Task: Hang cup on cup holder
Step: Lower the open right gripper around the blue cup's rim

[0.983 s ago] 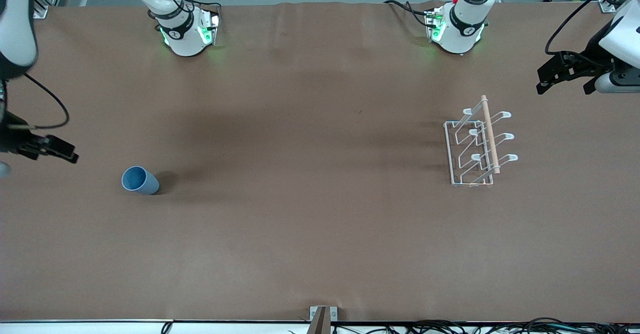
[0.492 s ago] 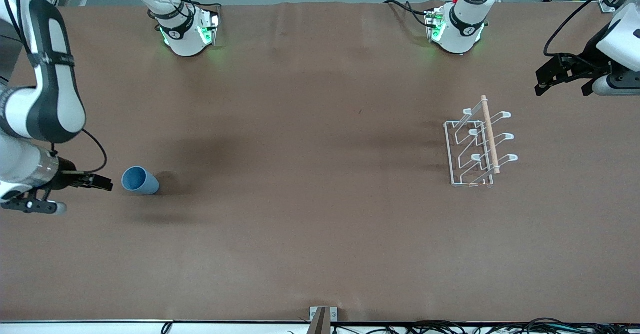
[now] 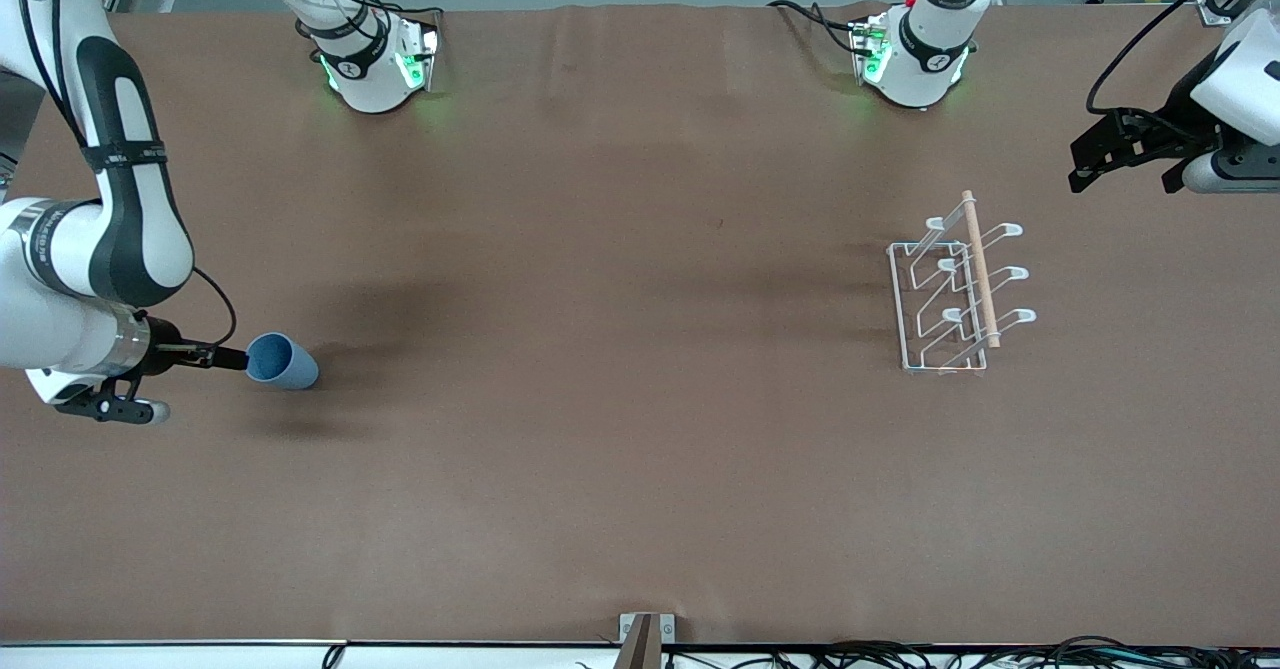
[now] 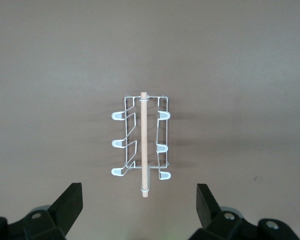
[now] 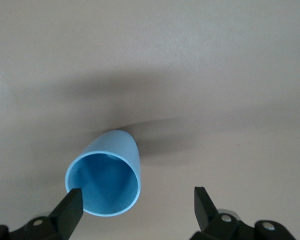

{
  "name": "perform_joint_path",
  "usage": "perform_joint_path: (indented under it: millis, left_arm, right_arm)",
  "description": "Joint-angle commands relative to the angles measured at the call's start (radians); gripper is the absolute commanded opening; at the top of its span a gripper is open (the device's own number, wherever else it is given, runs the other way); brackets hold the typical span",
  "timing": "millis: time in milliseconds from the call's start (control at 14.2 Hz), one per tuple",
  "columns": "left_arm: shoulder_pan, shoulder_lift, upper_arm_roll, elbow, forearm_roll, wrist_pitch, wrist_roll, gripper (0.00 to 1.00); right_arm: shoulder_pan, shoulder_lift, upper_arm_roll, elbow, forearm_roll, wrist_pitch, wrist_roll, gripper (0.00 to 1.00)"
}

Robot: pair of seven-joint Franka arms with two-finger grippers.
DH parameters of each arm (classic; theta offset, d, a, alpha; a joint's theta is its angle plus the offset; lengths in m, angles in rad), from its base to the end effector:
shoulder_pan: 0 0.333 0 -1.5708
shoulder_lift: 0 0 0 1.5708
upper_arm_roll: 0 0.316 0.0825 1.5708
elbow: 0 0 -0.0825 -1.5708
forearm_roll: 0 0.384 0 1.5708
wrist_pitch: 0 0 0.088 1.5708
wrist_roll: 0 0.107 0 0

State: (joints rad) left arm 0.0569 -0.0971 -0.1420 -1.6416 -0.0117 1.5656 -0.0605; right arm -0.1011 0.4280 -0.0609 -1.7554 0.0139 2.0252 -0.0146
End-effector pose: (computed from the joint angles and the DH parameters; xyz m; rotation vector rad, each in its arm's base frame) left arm 0.5214 -0.0497 0.6424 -3.1406 0.0381 -0.0318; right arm 0.6301 -0.0991 0.3139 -3.1226 0.2362 0.2478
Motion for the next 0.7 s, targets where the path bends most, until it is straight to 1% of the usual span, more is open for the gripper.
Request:
perform_joint_path:
  millis: [0,140,281,492,562,632]
  left_arm:
    - [0.003,0.013,-0.004,0.026,0.004,-0.012,0.014,1.00]
    - [0.003,0.013,-0.004,0.026,0.003,-0.013,0.016,1.00]
    - [0.003,0.013,-0.004,0.026,0.004,-0.013,0.016,1.00]
    - [0.003,0.013,-0.004,0.026,0.003,-0.013,0.016,1.00]
    - [0.004,0.013,-0.004,0.026,0.004,-0.013,0.016,1.00]
    - [0.004,0.013,-0.004,0.026,0.004,-0.018,0.016,1.00]
  right_arm:
    - [-0.003,-0.018,0.012,-0.064,0.012,0.006,-0.010,0.97]
    - [0.001,-0.015,0.013,-0.075,0.012,0.027,-0.010,0.93]
    - [0.006,0.003,0.013,-0.085,0.012,0.088,-0.010,0.93]
    - [0.005,0.028,0.013,-0.085,0.012,0.115,-0.011,0.88]
    - [0.004,0.038,0.013,-0.088,0.012,0.119,-0.013,0.86]
    - [0.004,0.040,0.013,-0.092,0.012,0.119,-0.013,0.81]
